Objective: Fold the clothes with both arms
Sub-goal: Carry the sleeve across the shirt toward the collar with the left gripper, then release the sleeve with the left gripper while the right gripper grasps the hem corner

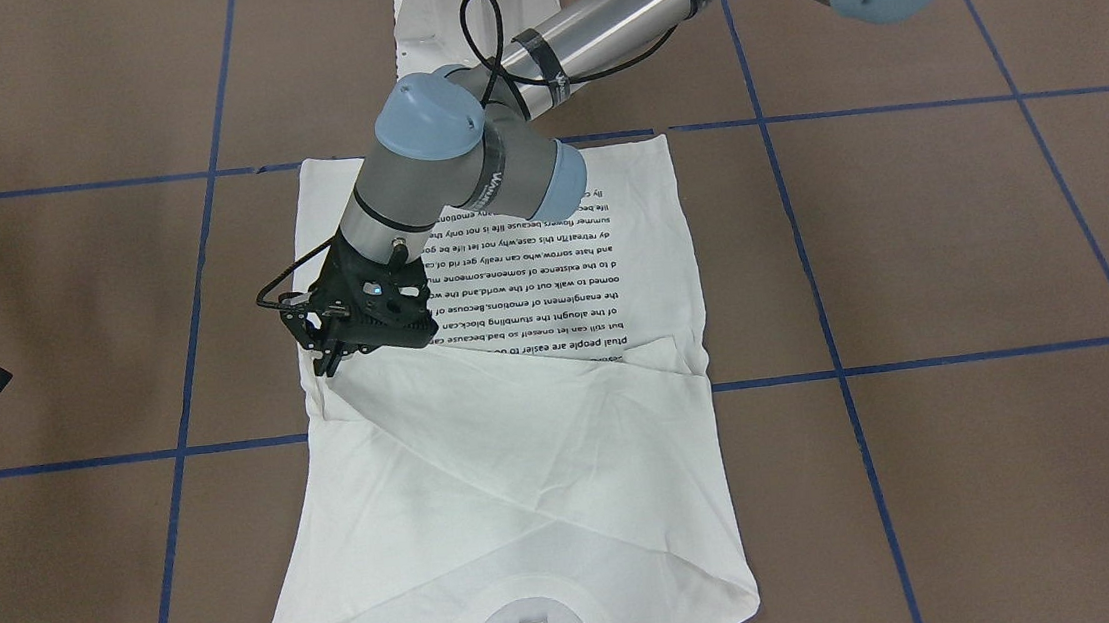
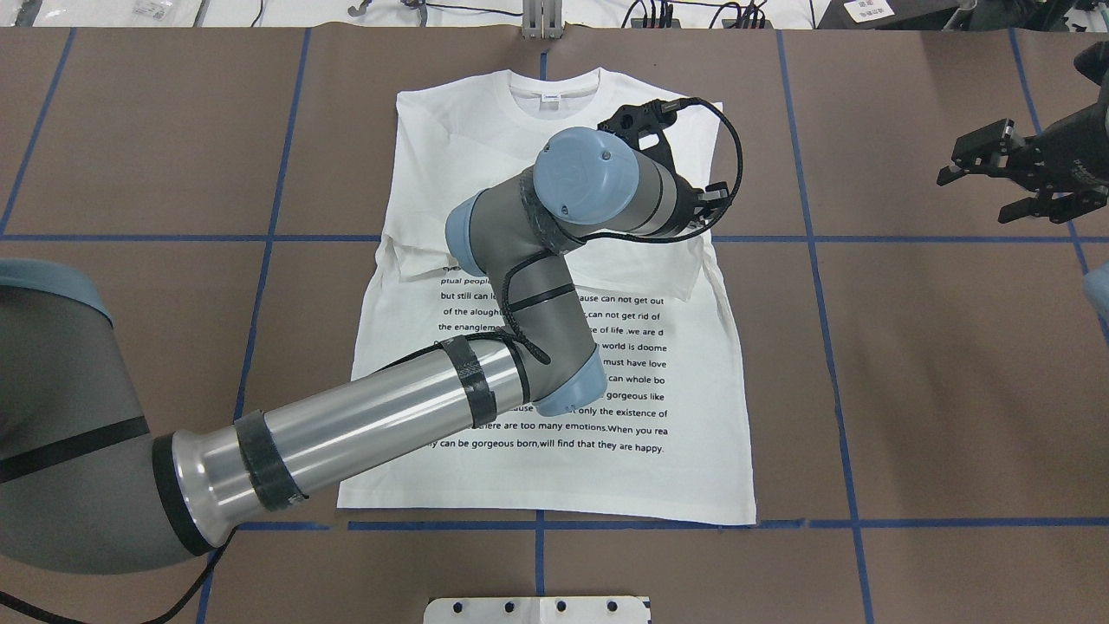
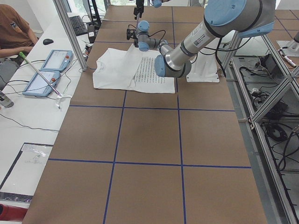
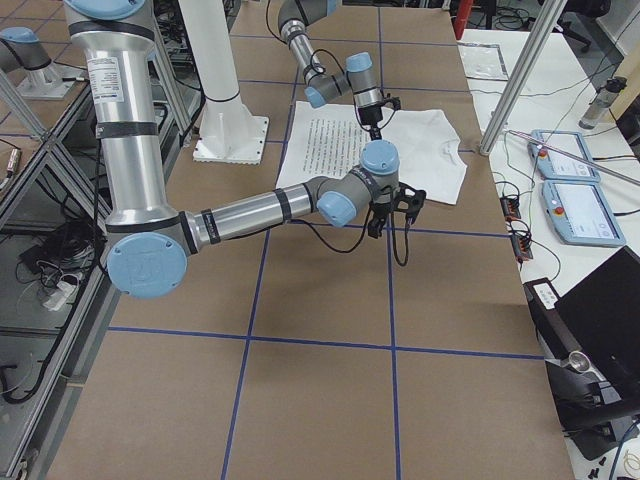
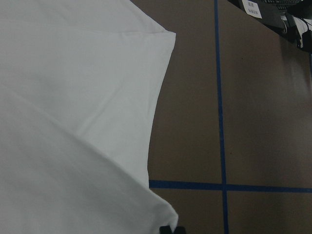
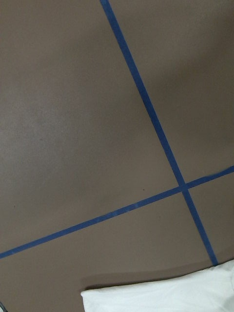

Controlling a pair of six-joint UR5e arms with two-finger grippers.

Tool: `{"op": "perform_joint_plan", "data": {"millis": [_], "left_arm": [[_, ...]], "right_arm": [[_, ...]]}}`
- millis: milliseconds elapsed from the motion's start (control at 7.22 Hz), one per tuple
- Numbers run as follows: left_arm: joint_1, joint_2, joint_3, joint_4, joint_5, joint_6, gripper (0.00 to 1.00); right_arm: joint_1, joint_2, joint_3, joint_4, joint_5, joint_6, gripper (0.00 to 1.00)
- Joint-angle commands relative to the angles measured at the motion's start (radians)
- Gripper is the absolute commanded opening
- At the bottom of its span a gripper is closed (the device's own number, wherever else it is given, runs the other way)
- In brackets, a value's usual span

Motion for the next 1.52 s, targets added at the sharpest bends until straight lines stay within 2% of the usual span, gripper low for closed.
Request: {"op": "perform_joint_plan", "data": {"millis": [0,277,415,554,692,831,1107,1384], "left_arm": [[0.002,-0.018,0.034,-0.032,0.011,-0.003,0.69],[-0.004,-0.010,-0.008,-0.026,0.011,-0.041,0.70],[-0.009,0.026,-0.081,-0.011,0.003,-0.041,0.70],[-0.030,0.098,-0.206,0.057,-0.005,-0.029,0.70],[-0.062,0.175,-0.318,0.113,-0.071,-0.015,0.69],[-0.091,0.274,-0.435,0.133,-0.112,0.026,0.69],[-0.125,0.445,-0.616,0.136,-0.130,0.083,0.69],[-0.150,0.586,-0.763,0.135,-0.178,0.083,0.69]], "right_arm": [[0.000,-0.002,0.040,-0.009,-0.002,0.023,0.99],[-0.003,-0.011,0.061,-0.002,-0.002,0.108,1.00],[-0.038,-0.034,0.110,-0.003,-0.009,0.179,1.00],[-0.067,-0.066,0.155,-0.003,-0.012,0.213,1.00],[-0.116,-0.072,0.199,-0.003,-0.018,0.284,1.00],[-0.203,-0.069,0.250,-0.003,-0.087,0.405,1.00],[-0.498,-0.063,0.348,-0.009,-0.384,0.684,1.00],[-0.785,-0.069,0.370,-0.017,-0.654,0.905,0.99]]}}
